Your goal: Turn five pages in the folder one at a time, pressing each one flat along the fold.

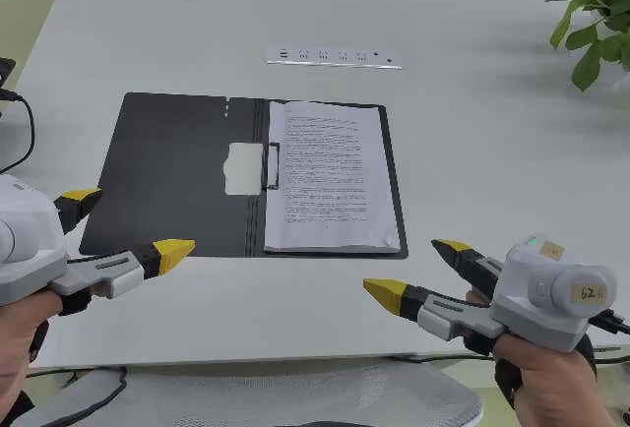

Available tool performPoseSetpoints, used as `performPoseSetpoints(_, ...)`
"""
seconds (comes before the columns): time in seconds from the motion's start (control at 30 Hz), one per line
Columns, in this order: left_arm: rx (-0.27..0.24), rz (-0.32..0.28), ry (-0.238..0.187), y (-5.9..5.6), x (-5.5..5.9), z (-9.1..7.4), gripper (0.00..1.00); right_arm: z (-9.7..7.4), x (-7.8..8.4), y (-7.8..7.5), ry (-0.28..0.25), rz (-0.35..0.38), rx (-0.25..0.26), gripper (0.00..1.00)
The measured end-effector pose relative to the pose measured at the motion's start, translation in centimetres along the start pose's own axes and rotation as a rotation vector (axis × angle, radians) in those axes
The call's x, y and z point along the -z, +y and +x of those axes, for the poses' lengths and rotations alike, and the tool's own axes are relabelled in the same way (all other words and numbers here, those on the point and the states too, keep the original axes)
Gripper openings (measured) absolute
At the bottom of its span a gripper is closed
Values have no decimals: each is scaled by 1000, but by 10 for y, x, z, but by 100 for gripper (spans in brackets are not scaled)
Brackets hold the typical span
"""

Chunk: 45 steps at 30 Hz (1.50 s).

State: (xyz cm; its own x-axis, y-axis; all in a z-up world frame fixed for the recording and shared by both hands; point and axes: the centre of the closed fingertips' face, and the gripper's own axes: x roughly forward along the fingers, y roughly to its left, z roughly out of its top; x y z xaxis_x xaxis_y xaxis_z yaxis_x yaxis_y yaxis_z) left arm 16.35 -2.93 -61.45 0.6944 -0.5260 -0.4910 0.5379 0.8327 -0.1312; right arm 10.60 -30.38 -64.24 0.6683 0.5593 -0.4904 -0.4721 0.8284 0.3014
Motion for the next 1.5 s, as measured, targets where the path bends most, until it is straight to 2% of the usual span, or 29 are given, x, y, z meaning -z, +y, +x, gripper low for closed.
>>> performPoseSetpoints(0.13,3,15,13,0,0,3,81,1,-3,-2,-6,5,1,76)
performPoseSetpoints(0.43,-1,7,2,3,-4,5,81,6,-9,-5,-3,-7,-5,76)
performPoseSetpoints(0.8,-16,-8,6,4,1,-1,81,7,-7,-2,11,-13,-19,76)
performPoseSetpoints(1.03,-24,-12,-13,5,-3,-5,81,8,-10,-1,7,-22,-23,76)
performPoseSetpoints(1.17,-25,-12,-10,6,-1,-7,81,8,-13,1,-1,-24,-23,76)
performPoseSetpoints(1.5,-19,-5,-8,4,-1,-7,81,5,-6,2,5,-19,-19,76)
